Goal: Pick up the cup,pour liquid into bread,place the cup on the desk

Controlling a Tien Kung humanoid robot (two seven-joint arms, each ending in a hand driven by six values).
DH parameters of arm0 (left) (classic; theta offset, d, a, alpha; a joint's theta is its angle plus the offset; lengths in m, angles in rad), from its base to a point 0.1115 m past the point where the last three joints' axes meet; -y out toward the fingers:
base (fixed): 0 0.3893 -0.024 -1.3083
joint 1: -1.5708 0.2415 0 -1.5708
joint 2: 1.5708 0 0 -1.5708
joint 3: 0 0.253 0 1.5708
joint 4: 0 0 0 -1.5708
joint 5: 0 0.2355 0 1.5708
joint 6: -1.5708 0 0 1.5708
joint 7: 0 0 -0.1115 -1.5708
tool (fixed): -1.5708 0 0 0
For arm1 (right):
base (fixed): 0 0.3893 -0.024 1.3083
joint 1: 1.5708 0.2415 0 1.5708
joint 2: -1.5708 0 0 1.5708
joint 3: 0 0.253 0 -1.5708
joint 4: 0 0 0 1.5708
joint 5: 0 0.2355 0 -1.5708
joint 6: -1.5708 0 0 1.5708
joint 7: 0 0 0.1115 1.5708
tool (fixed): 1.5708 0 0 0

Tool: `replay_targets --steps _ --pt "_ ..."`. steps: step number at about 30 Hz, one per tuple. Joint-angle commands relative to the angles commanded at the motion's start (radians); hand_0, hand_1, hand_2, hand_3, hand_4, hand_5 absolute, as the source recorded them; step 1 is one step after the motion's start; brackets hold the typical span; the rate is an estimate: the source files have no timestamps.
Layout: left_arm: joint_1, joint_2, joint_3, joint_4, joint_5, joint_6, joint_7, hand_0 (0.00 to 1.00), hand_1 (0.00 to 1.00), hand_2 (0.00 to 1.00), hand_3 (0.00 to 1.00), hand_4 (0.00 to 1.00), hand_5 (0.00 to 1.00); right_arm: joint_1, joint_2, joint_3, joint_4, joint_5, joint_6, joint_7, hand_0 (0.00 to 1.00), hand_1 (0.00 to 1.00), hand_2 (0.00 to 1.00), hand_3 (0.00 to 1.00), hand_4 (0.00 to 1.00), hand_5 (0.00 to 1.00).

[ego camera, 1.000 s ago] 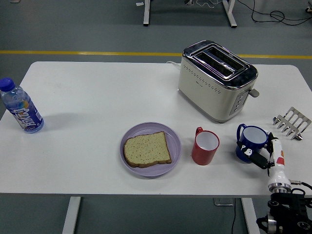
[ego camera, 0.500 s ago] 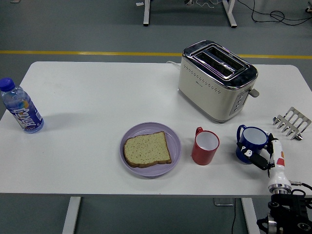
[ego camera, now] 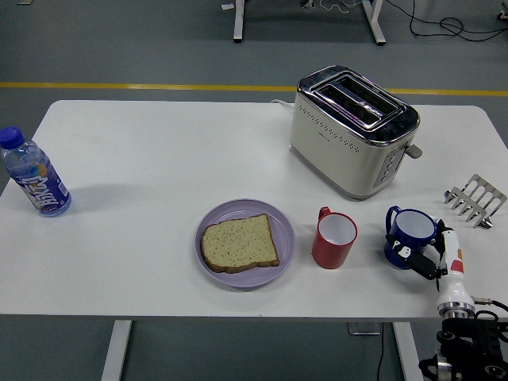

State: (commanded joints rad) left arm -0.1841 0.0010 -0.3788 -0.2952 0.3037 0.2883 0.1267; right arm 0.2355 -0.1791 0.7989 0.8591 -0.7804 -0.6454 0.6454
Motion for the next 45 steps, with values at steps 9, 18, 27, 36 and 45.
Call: replay_targets --steps 9,18,27,36,45 --pt "0.003 0.001 -0.005 0.0 0.009 0.0 0.002 0.682 0.688 0.691 0.545 0.253 0.998 -0.001 0.001 -0.004 -0.009 -0.005 0.0 0.0 0.503 0.462 0.599 0.671 0.755 0.002" --pt "-0.001 0.002 0.004 0.0 -0.008 0.0 -0.003 0.682 0.688 0.691 0.545 0.252 0.998 0.004 0.001 -0.003 -0.009 -0.015 0.0 0.0 0.528 0.488 0.623 0.69 0.77 0.002" --pt "-0.003 0.003 0.008 0.0 -0.013 0.0 -0.005 0.683 0.687 0.691 0.545 0.252 0.998 0.004 0.001 -0.003 -0.006 -0.023 0.0 0.0 0.542 0.505 0.657 0.732 0.783 0.002" --pt "-0.004 0.002 0.01 0.0 -0.017 0.001 -0.006 0.682 0.687 0.691 0.545 0.252 0.998 0.002 -0.001 0.0 -0.006 -0.024 0.0 0.0 0.614 0.559 0.696 0.792 0.793 0.002" --pt "-0.004 0.003 0.01 -0.001 -0.018 0.001 -0.006 0.682 0.688 0.691 0.545 0.253 0.998 0.0 -0.002 0.0 -0.002 -0.032 0.0 0.0 0.637 0.575 0.719 0.811 0.801 0.002"
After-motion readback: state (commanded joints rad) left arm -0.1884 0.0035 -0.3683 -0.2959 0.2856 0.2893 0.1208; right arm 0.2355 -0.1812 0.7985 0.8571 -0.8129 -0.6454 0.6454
